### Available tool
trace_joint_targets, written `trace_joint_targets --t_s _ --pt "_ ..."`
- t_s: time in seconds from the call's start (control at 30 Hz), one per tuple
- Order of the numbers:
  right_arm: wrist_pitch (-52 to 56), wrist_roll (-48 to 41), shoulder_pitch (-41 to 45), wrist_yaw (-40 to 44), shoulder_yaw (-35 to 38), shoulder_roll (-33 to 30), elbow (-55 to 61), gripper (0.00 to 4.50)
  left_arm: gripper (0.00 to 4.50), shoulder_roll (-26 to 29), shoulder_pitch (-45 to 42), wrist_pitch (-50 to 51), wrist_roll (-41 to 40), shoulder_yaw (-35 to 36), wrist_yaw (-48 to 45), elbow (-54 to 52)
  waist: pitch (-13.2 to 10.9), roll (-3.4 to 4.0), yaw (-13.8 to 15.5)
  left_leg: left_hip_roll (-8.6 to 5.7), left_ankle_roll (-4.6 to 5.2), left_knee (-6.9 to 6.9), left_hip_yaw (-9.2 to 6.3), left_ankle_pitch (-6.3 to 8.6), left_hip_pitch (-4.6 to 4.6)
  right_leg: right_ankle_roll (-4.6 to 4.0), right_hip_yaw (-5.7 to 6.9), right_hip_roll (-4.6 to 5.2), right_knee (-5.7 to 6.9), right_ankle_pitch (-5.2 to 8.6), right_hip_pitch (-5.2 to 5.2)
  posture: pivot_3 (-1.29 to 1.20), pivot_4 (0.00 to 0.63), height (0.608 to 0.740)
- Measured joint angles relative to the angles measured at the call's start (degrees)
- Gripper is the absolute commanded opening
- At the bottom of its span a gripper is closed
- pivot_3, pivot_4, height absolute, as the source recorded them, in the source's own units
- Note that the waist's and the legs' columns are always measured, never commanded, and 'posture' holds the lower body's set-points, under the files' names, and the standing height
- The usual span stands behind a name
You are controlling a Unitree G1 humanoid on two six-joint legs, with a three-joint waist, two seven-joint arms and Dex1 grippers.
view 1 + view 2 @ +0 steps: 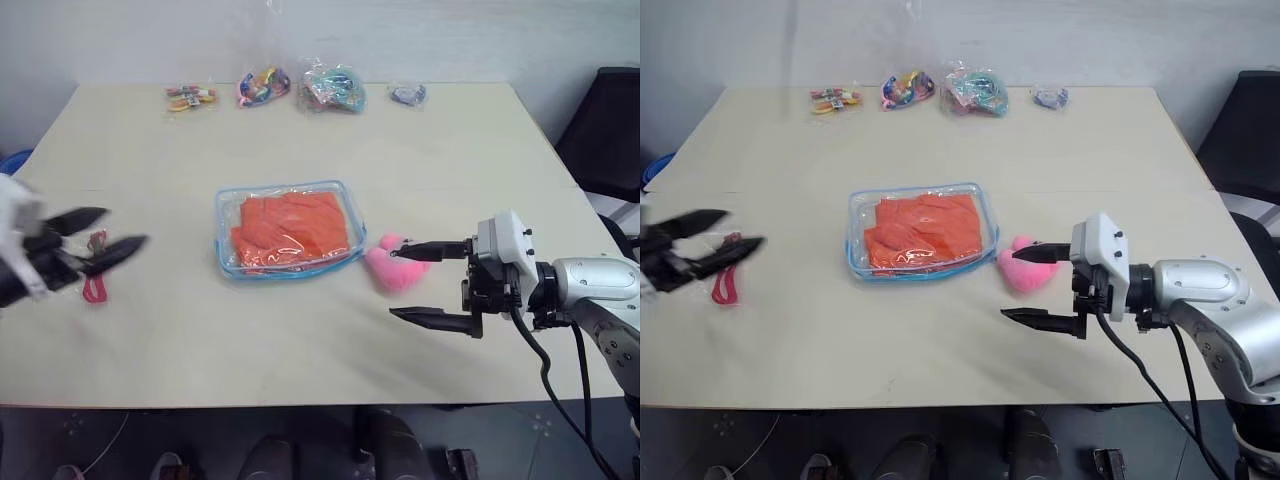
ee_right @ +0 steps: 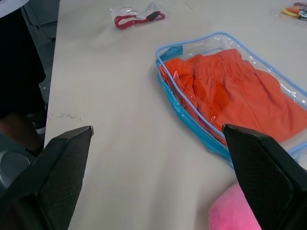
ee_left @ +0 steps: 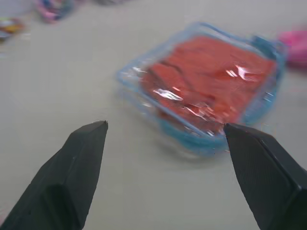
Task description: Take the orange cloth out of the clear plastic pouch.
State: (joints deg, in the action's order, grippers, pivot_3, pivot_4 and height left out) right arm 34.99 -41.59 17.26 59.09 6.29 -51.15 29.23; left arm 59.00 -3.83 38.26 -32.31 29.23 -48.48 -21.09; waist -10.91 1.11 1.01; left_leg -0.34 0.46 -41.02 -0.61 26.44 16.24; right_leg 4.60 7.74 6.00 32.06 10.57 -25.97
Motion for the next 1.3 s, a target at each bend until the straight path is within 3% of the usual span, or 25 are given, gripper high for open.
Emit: trace_joint_targets --t_s 0.1,0.17,0.3,0.7,0.83,1.17,1.3 --pt "0.02 0.04 -0.78 -0.62 0.3 -0.01 0.24 4.5 4.09 2.25 -1.83 -9.66 7.93 -10.15 -2.87 -0.48 -0.03 0.06 -0.11 -0.01 -0.07 0.03 0.37 0.03 0.03 -0.14 -0.04 -0.28 0.02 -0.06 -0.17 0.0 0.15 0.74" --pt "0.13 0.03 -1.54 -1.5 0.83 -0.03 0.94 4.5 4.09 2.1 -8.04 -14.96 13.46 -18.38 -3.1 0.98 -0.04 0.06 0.22 0.07 -0.15 -0.01 0.71 0.01 0.06 -0.24 -0.02 -0.43 0.03 -0.09 -0.2 0.0 0.15 0.74" --pt "0.41 -0.35 -3.78 -2.71 1.77 -0.1 3.39 4.5 4.09 0.63 -14.77 -22.22 22.18 -27.9 -2.91 4.11 -0.03 0.06 0.21 0.1 -0.16 0.04 1.09 0.0 0.17 -0.3 -0.21 -0.48 0.13 -0.13 -0.35 0.0 0.15 0.74" --pt "1.97 -1.75 -7.68 -6.33 6.41 -0.52 7.44 4.5 4.09 -5.15 -20.02 -29.31 34.28 -36.74 -1.27 12.18 -0.03 0.02 0.5 0.07 -0.07 -0.08 1.25 -0.01 0.28 -0.31 -0.37 -0.49 0.37 -0.14 -0.46 0.0 0.15 0.74" --pt "2.67 -2.34 -8.77 -7.51 7.35 -0.53 8.78 4.5 3.22 -7.75 -21.97 -31.96 36.95 -37.25 -0.46 14.89 -0.03 0.0 0.57 0.05 -0.04 -0.09 1.25 -0.01 0.3 -0.3 -0.36 -0.48 0.36 -0.14 -0.46 0.0 0.15 0.74" --pt "3.53 -3.19 -9.03 -9.08 7.68 -0.61 9.59 4.5 0.04 -9.39 -22.83 -36.09 38.79 -38.43 -1.56 17.49 -0.02 -0.01 0.41 0.06 -0.03 -0.12 1.27 -0.01 0.28 -0.29 -0.39 -0.49 0.39 -0.15 -0.46 0.0 0.15 0.74" --pt "3.78 -3.67 -9.03 -9.05 7.68 -0.98 9.62 4.5 0.04 -9.26 -22.34 -37.6 38.69 -38.38 -2.45 17.48 -0.02 -0.01 0.45 0.06 -0.03 -0.12 1.27 -0.01 0.28 -0.29 -0.38 -0.49 0.39 -0.15 -0.46 0.0 0.15 0.74"
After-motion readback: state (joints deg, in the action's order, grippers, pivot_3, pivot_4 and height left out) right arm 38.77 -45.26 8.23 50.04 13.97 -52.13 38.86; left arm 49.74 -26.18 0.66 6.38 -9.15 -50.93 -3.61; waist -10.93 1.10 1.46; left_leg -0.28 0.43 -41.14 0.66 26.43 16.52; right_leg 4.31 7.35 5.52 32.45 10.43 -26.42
